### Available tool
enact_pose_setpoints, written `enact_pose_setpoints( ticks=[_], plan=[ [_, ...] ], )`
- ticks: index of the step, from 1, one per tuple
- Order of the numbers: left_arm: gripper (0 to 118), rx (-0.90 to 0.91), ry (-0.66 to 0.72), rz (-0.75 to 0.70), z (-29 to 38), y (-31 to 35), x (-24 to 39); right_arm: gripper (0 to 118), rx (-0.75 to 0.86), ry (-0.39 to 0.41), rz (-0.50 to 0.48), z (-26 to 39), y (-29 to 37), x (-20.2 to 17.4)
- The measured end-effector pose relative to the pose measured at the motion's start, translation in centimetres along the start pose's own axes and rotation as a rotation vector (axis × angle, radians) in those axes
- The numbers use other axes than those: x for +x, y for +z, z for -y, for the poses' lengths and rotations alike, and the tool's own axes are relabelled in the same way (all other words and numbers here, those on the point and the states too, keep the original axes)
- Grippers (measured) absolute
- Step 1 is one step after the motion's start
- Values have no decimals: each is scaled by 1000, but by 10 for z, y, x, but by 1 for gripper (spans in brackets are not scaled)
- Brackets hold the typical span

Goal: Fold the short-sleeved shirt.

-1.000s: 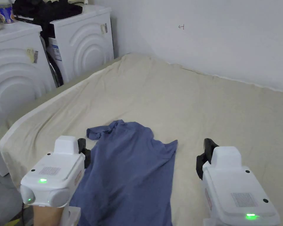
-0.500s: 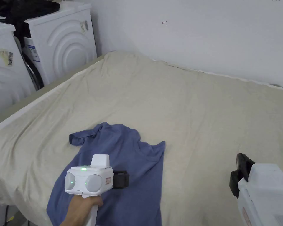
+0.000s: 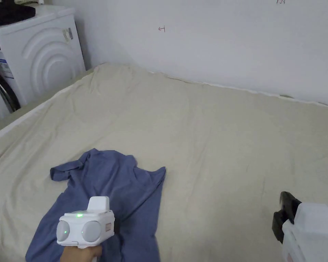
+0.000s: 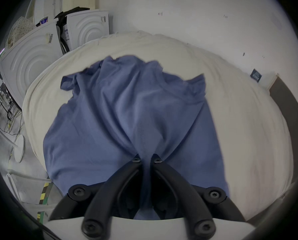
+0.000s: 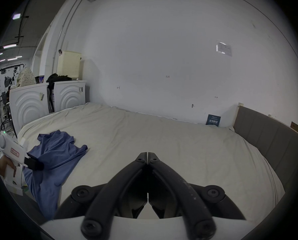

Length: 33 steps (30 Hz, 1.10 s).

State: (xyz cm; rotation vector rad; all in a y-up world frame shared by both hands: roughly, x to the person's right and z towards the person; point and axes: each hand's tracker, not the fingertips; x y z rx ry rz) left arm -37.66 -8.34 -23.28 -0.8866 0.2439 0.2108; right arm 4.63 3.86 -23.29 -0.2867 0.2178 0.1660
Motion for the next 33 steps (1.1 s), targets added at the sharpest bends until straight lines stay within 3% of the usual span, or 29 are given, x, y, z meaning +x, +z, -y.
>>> enact_pose_setpoints(
  ticks=[8, 19, 27, 33],
  plan=[
    [6, 243, -39, 180, -53, 97, 42, 1, 27, -40, 41, -1, 23, 35],
    [6, 505, -400, 407, -153, 194, 211, 1, 86, -61, 162, 0, 73, 102],
    [6, 534, -574, 576, -150, 204, 334, 1, 97, -89, 293, 9, 106, 153],
    [6, 376, -646, 692, -100, 163, 389, 1, 64, -98, 355, 21, 118, 175]
  ],
)
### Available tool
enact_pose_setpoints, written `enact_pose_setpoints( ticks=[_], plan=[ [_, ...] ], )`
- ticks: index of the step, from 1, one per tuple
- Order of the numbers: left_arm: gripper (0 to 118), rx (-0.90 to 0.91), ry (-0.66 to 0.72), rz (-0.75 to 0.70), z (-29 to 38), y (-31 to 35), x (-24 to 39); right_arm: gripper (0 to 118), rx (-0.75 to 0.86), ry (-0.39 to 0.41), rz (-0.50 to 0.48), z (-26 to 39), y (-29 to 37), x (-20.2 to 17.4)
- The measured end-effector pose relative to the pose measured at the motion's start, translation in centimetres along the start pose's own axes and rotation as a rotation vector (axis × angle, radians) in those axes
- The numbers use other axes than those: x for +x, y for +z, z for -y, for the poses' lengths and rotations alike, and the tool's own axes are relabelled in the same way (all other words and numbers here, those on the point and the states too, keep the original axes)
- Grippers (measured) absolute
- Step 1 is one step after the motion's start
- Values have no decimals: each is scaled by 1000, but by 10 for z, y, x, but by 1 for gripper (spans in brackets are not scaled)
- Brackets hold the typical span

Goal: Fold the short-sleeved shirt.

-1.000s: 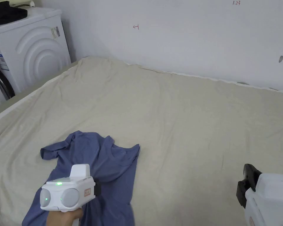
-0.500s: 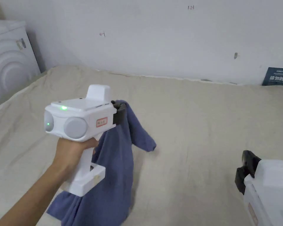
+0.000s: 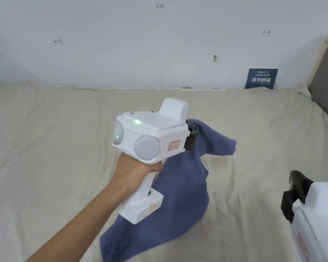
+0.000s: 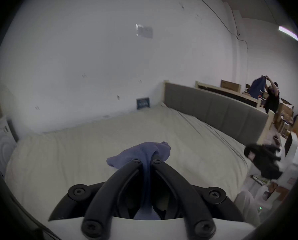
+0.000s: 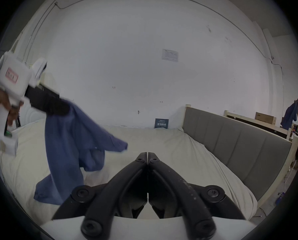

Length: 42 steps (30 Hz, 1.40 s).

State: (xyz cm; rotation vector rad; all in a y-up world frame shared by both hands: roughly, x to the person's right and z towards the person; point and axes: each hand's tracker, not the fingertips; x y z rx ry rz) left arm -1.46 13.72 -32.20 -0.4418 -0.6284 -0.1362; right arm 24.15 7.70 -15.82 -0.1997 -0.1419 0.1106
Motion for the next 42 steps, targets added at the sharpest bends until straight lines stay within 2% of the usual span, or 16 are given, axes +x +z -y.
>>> enact_pose_setpoints(
  ticks=[7, 13, 15, 18, 19, 20, 22, 23, 24, 29, 32, 39, 41, 42],
  plan=[
    [6, -299, 83, 53, 104, -67, 11, 1, -52, -15, 18, 18, -6, 8],
    [6, -524, 123, -26, 184, -100, 7, 1, -95, -25, -2, 29, -14, 0],
    [6, -573, 120, -59, 196, -105, 8, 1, -106, -28, -11, 31, -15, -3],
    [10, -542, 114, -67, 200, -100, 10, 1, -116, -29, -23, 32, -14, -9],
    [21, -527, 132, -71, 195, -96, 12, 1, -116, -29, -25, 32, -13, -10],
    [40, -514, 150, -71, 189, -90, 12, 1, -117, -29, -28, 31, -12, -11],
    [99, -445, 187, -80, 177, -75, 9, 1, -110, -27, -35, 28, -11, -13],
    [112, -411, 210, -75, 171, -66, 6, 1, -106, -25, -36, 26, -10, -14],
    [115, -369, 236, -79, 163, -55, 3, 1, -100, -23, -36, 22, -9, -14],
    [112, -135, 259, -156, 122, 6, -15, 1, -54, -30, -30, 4, -3, -16],
    [112, 35, 259, -249, 106, 40, -34, 1, -20, -37, -28, -9, 0, -18],
    [112, 308, 141, -532, 99, 109, -64, 1, 51, -34, -34, -36, 4, -27],
    [105, 346, 95, -595, 104, 121, -70, 1, 64, -31, -39, -40, 3, -31],
    [98, 357, 75, -619, 107, 127, -72, 1, 72, -29, -40, -42, 3, -34]
  ],
)
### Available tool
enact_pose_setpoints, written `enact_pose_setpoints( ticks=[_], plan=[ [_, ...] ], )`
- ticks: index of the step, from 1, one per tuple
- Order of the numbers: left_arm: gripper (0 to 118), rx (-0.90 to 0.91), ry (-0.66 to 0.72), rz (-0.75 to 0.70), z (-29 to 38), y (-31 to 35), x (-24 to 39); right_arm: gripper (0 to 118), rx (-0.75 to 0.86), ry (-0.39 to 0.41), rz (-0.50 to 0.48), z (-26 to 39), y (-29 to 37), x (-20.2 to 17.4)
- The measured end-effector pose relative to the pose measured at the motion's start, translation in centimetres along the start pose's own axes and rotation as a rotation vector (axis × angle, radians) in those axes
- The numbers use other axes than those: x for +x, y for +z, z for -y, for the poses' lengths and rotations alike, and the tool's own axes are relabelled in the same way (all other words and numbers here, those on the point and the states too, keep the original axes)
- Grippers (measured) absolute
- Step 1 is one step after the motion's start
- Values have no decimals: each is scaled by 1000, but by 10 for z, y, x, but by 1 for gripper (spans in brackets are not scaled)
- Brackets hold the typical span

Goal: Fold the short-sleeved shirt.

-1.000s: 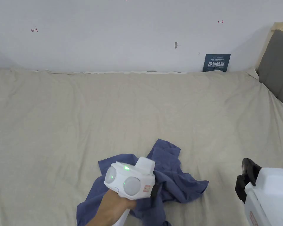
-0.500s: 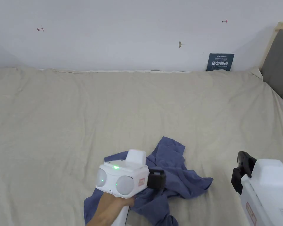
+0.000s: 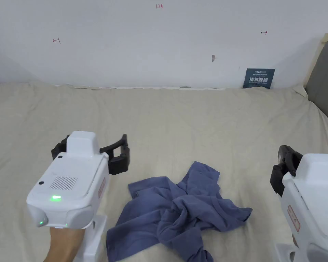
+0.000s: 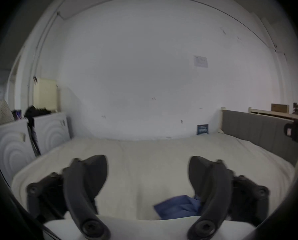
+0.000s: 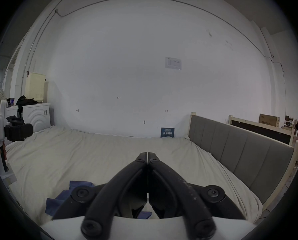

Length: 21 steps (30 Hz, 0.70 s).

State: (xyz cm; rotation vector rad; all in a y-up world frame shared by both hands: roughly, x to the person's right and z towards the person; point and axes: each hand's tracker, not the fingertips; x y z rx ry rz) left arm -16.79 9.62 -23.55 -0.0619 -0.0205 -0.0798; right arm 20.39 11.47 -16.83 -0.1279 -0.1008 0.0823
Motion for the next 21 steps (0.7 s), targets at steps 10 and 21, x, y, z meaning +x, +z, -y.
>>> enact_pose_setpoints(
  ticks=[10, 21],
  plan=[
    [0, -72, -15, 7, 1, 8, -9, 1, 17, -8, -19, -3, -1, -14],
    [0, -599, 135, 88, 82, -22, -18, 1, -26, -11, -16, 13, -5, -10]
  ],
)
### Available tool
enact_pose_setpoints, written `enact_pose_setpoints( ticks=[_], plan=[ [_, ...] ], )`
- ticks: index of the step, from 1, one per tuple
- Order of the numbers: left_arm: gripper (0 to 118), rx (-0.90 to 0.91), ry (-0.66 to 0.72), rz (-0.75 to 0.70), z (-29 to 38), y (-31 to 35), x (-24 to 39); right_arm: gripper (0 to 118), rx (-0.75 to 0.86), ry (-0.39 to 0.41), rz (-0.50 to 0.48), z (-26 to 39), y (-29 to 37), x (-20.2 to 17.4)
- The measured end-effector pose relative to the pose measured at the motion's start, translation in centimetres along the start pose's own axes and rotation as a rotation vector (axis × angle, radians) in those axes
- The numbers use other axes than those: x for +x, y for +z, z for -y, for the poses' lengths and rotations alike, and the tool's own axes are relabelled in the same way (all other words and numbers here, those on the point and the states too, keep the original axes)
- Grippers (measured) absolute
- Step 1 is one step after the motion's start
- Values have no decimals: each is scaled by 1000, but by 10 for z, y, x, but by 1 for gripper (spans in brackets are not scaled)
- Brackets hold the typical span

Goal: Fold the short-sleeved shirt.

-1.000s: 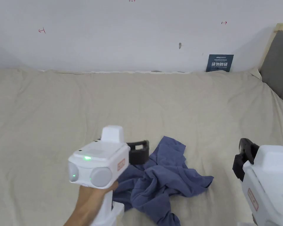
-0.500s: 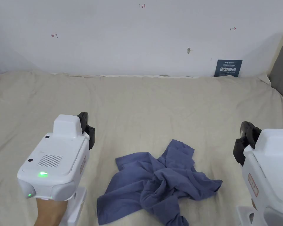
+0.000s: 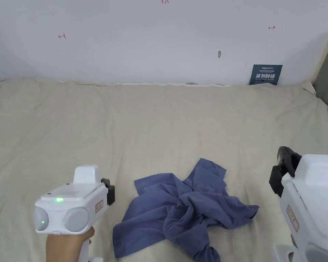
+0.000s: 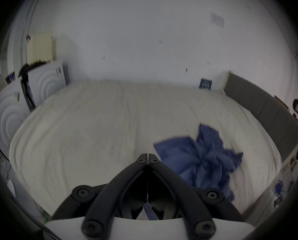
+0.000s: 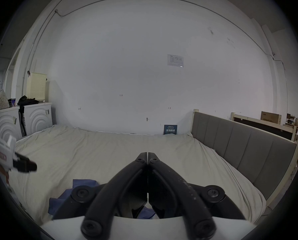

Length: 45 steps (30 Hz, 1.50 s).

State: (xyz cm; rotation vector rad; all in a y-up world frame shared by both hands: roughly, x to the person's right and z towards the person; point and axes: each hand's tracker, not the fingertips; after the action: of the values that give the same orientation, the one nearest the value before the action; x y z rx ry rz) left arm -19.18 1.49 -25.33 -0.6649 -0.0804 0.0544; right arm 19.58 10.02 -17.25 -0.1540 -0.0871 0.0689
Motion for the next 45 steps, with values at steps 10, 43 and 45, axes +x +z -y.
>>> enact_pose_setpoints(
  ticks=[10, 43, 45],
  plan=[
    [73, -247, 88, 80, 67, -43, 11, 1, -73, -9, -2, 23, -8, 5],
    [6, -153, 172, 183, 56, -59, 12, 57, -891, -66, -66, 192, -198, 3],
    [6, -155, 169, 183, 55, -59, 15, 22, -795, -22, -57, 184, -189, 1]
  ],
)
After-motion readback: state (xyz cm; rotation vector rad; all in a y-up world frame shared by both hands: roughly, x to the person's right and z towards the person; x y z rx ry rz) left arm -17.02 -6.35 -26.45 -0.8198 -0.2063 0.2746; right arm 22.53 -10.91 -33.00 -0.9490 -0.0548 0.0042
